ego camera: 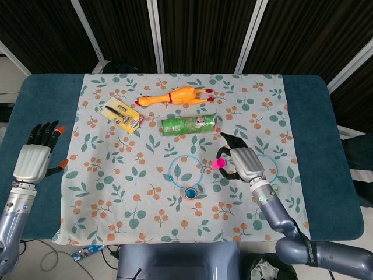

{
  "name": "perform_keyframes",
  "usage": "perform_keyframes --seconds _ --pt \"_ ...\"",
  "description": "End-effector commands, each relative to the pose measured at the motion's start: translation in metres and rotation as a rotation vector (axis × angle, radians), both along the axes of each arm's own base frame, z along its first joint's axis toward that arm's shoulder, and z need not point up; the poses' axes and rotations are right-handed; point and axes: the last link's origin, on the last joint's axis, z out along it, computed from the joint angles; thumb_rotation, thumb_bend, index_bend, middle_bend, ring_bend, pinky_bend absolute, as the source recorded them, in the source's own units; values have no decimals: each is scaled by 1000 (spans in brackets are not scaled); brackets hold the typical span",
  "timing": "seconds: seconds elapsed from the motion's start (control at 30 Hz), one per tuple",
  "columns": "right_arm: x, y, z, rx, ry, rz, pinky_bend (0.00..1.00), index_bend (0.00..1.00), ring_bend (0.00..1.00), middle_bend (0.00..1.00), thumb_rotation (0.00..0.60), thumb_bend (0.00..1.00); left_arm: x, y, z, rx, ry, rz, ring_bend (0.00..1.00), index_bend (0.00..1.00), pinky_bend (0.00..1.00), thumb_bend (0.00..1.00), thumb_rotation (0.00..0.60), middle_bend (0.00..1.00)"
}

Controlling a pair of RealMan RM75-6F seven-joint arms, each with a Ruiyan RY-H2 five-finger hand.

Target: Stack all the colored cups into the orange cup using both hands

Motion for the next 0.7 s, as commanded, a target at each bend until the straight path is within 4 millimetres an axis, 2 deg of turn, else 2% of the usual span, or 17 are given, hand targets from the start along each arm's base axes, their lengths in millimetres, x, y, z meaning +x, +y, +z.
perform_keyframes --seconds 0.03,0.33,0.7 --pt "0 23 12 -16 -20 36 87 468 47 18 600 459 0 0 0 1 -3 1 0 125 0 231 600 0" --pt "4 51 12 -11 -34 82 87 467 48 18 600 458 -1 0 -1 -2 -7 1 0 125 0 231 600 0" --pt "11 70 -8 18 -76 113 87 468 48 18 600 458 -4 -1 0 2 -2 7 0 125 0 231 600 0"
